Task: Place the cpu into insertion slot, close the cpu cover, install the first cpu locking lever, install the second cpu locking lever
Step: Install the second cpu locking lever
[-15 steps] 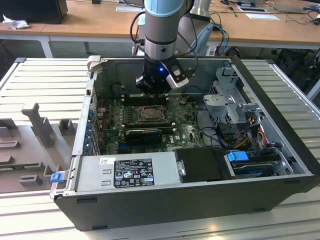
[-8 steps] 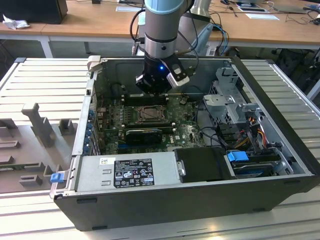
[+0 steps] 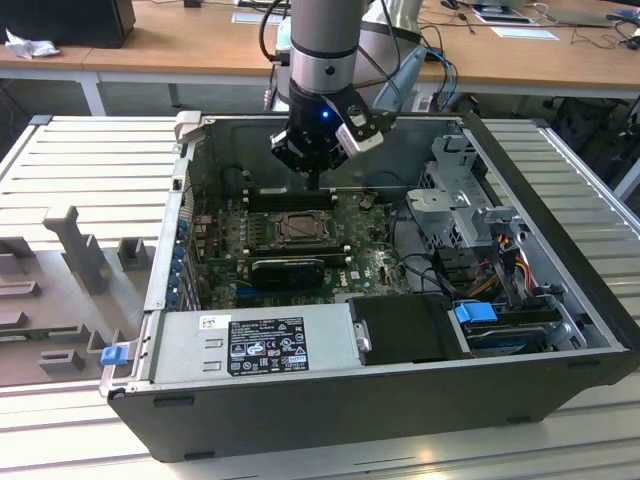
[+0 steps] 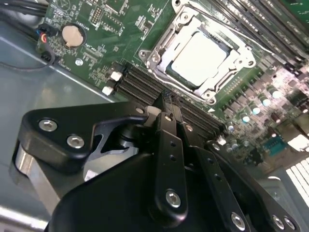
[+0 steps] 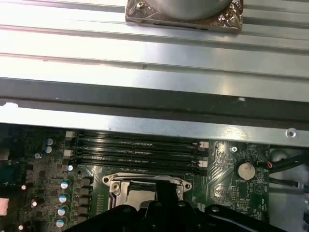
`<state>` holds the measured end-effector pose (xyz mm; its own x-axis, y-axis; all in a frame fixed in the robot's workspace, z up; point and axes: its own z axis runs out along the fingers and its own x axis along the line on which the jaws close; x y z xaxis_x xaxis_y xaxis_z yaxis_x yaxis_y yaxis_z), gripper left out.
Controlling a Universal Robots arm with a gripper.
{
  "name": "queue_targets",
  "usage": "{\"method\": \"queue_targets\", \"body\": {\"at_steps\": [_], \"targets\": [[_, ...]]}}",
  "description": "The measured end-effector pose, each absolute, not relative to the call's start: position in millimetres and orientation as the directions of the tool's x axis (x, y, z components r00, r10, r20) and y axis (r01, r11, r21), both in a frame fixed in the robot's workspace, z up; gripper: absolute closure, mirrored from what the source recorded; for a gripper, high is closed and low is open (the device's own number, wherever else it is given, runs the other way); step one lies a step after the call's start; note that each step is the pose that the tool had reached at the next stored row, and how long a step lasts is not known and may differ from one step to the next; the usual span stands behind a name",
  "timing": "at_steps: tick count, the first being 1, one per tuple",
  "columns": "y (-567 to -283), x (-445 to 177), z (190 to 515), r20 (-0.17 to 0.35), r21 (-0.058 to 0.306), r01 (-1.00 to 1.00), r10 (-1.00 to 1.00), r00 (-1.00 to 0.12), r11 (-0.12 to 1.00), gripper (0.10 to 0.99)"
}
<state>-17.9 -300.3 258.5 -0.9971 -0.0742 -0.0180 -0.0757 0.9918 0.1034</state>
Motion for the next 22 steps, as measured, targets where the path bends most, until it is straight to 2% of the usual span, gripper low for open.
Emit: {"method": "queue_targets", "body": {"at_steps": [7,22], "targets": [[-308,-18,257,-0.017,0.085,-0.047,-0.045,-0.999,0.995,0.980],[-348,-18,245,-0.005,0.085,-0.045,-0.045,-0.999,0.995,0.980]]}}
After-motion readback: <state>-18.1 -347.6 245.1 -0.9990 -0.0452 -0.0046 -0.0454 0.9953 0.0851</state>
